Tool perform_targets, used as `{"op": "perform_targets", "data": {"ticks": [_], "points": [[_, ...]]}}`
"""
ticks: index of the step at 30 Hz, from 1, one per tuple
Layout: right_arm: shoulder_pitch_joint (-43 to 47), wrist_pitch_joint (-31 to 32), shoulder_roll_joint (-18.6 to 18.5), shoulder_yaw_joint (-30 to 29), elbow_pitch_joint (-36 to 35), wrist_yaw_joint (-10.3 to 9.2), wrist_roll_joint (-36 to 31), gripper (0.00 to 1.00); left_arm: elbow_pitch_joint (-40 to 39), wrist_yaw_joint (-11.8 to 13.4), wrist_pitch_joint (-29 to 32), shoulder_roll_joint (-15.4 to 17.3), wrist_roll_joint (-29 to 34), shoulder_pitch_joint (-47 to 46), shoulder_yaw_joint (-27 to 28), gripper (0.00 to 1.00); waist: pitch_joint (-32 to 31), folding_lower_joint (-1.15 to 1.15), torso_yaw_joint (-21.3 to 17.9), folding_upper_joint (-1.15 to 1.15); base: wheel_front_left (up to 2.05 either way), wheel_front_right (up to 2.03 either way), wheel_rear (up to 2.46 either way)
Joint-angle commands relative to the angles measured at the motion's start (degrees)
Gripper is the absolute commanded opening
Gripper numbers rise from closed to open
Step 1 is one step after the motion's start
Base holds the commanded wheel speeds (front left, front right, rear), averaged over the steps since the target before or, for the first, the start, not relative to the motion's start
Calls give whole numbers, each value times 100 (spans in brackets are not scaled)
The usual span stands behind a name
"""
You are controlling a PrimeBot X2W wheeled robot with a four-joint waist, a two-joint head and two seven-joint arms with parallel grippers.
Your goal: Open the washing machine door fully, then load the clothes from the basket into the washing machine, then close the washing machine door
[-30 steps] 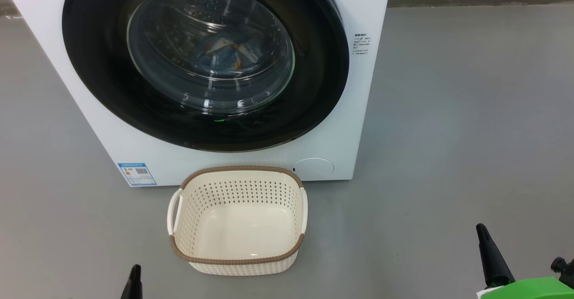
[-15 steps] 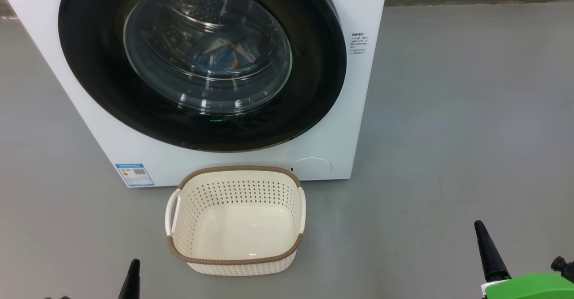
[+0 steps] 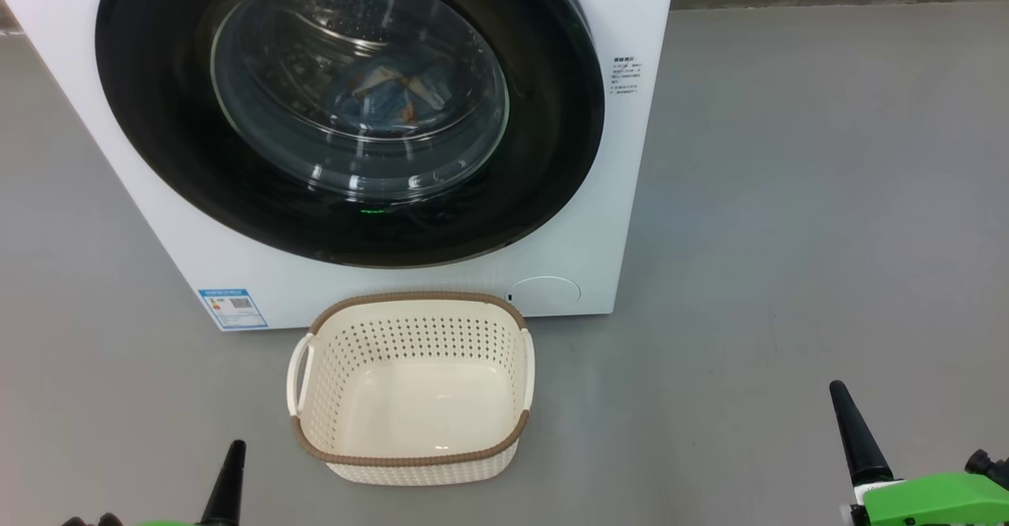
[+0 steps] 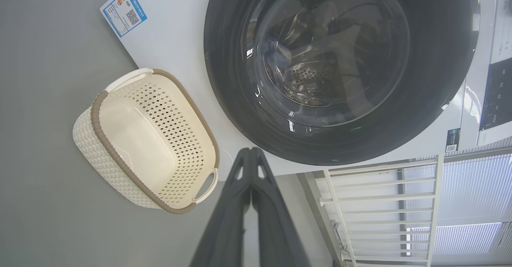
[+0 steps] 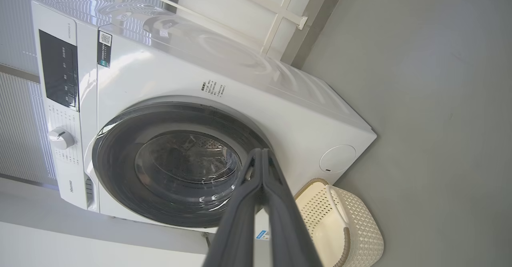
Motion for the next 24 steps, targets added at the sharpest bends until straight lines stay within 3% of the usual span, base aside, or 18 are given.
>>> {"op": "perform_targets", "data": {"ticks": [1,24], "points": [[-269,57,-23,59,-116,-23,208,0,-83,-65,60,94,-180,-296,192,0,2,0,-5,0,0,0,0],[-495,448,67,14,28,-30,1668,0,47,-216,454,101,-1529,-585,403,0,20,0,-71,0,0,0,0]]}}
